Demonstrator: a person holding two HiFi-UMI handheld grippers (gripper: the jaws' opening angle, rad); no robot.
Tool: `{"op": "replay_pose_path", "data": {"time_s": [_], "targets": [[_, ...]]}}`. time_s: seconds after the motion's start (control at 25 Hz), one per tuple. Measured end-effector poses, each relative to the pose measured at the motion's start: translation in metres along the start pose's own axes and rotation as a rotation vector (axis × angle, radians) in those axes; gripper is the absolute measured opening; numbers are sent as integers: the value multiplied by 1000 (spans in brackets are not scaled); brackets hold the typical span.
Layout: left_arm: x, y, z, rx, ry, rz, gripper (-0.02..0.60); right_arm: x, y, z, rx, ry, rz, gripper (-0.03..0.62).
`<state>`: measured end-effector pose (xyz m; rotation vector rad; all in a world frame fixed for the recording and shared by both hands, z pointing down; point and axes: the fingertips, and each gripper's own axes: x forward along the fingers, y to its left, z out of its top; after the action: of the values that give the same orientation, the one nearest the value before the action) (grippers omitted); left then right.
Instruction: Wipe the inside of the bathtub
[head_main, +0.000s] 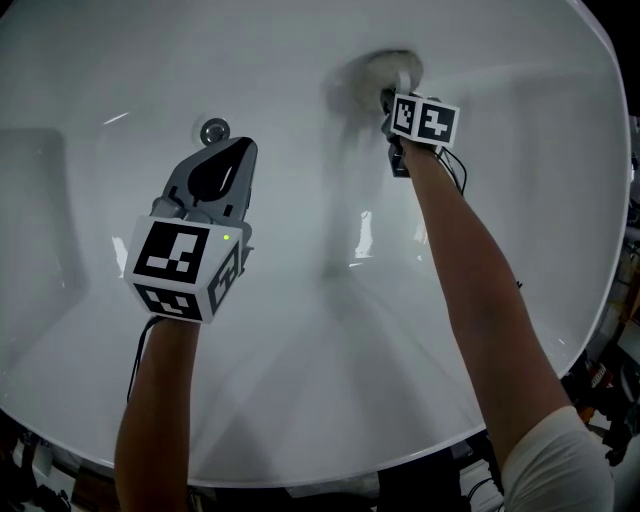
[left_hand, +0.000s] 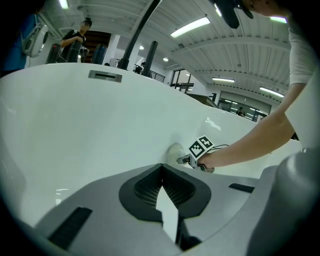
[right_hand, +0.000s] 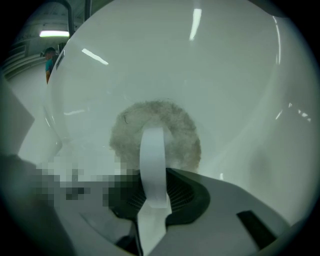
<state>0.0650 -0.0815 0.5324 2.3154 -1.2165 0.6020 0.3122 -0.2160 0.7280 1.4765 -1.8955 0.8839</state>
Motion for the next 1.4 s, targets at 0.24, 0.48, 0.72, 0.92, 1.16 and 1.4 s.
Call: {"op": "replay_pose_path", "data": {"time_s": [0.24,0.48,0.72,0.92,1.16,1.4], "targets": [[3,25,-18,-15,10,4,11,14,-10,-5,-18,14,-29,95],[23,-5,-13,1,27,2,11,-6,-76,-2,-8,11,-80,95],[36,-27,-2,8,24,-17,11,-25,-120,4,4,5,-117,95],[36,-46,17,18,25,-22,11,-46,-125,16,49,-19,-96,95],[16,-71,36,-13,45,-21,11,-87,-104,30,110,-37,-23,95],[-28,-104,54,-61,59,12,11,-163,-66,42,109,-69,85,95]]}}
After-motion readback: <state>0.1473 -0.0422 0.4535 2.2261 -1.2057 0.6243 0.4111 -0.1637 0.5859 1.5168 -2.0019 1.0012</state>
